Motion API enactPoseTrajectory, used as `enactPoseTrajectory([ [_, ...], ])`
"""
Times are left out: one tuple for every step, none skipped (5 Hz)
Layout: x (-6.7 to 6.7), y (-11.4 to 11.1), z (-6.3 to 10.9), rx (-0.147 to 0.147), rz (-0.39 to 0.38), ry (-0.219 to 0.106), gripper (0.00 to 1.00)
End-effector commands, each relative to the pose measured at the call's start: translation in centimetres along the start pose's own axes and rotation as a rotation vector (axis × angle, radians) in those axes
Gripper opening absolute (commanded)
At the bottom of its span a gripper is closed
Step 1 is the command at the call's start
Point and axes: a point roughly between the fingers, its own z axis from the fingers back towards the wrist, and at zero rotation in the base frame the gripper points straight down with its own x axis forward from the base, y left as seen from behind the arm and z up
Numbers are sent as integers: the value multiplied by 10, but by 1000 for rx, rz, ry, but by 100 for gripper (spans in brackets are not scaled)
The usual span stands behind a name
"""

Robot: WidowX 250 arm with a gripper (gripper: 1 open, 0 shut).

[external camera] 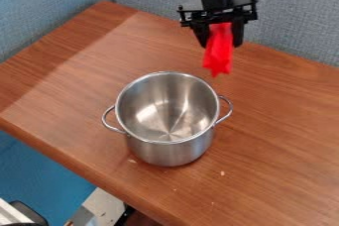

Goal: Move the red object from the metal pot to the table

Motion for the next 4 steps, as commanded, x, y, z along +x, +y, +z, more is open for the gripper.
enactPoseTrajectory([
  [12,-27,22,-44,-60,-59,0],
  [18,-39,14,-45,-103,-50,0],
  [22,-32,2,-12,-109,-43,0],
  [24,-22,-10,14,-116,-40,0],
])
